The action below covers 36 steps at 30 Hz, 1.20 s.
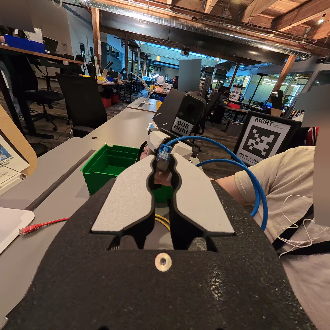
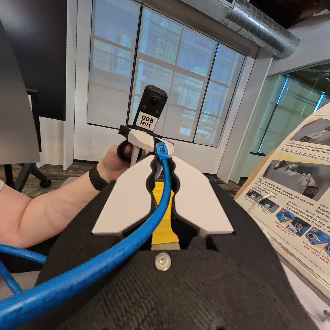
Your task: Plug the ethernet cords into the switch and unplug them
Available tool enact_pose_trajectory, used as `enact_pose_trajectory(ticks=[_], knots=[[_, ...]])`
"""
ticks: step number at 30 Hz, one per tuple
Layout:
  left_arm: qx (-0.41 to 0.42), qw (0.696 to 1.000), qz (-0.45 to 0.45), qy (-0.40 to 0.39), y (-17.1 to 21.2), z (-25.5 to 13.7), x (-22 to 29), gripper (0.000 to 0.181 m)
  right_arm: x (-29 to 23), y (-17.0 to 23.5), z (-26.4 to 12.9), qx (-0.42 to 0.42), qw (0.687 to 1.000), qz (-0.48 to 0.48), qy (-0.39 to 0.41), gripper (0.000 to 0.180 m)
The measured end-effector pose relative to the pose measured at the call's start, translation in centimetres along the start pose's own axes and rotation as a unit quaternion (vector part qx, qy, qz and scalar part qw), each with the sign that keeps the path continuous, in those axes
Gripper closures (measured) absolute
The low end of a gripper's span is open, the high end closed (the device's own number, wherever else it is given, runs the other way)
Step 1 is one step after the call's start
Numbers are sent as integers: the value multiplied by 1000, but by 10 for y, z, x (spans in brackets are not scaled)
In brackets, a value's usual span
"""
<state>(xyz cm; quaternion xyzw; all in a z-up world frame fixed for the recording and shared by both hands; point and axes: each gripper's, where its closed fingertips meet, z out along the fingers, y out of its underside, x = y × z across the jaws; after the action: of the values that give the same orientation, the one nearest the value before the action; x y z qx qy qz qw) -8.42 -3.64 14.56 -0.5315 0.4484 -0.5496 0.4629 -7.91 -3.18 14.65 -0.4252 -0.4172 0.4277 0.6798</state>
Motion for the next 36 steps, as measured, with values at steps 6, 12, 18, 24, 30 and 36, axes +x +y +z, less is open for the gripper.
enact_pose_trajectory(ticks=[6,12,18,24,30,36], knots=[[2,1000,-18,12,0,0,1,168,-4,0,-1,-1,1000,-26,-5,164],[-3,1000,-20,15,1,2,3,168,-3,-4,-4,14,999,-52,9,166],[-8,999,-30,17,3,3,3,171,-3,-4,-5,5,996,-91,21,166],[2,999,36,-3,0,4,3,169,-1,-6,-5,5,999,-50,14,167],[30,988,132,-68,-9,2,-1,153,2,-9,-8,21,997,62,-30,167],[2,985,158,-72,1,6,0,158,-3,-2,-3,-2,996,70,-48,167]])
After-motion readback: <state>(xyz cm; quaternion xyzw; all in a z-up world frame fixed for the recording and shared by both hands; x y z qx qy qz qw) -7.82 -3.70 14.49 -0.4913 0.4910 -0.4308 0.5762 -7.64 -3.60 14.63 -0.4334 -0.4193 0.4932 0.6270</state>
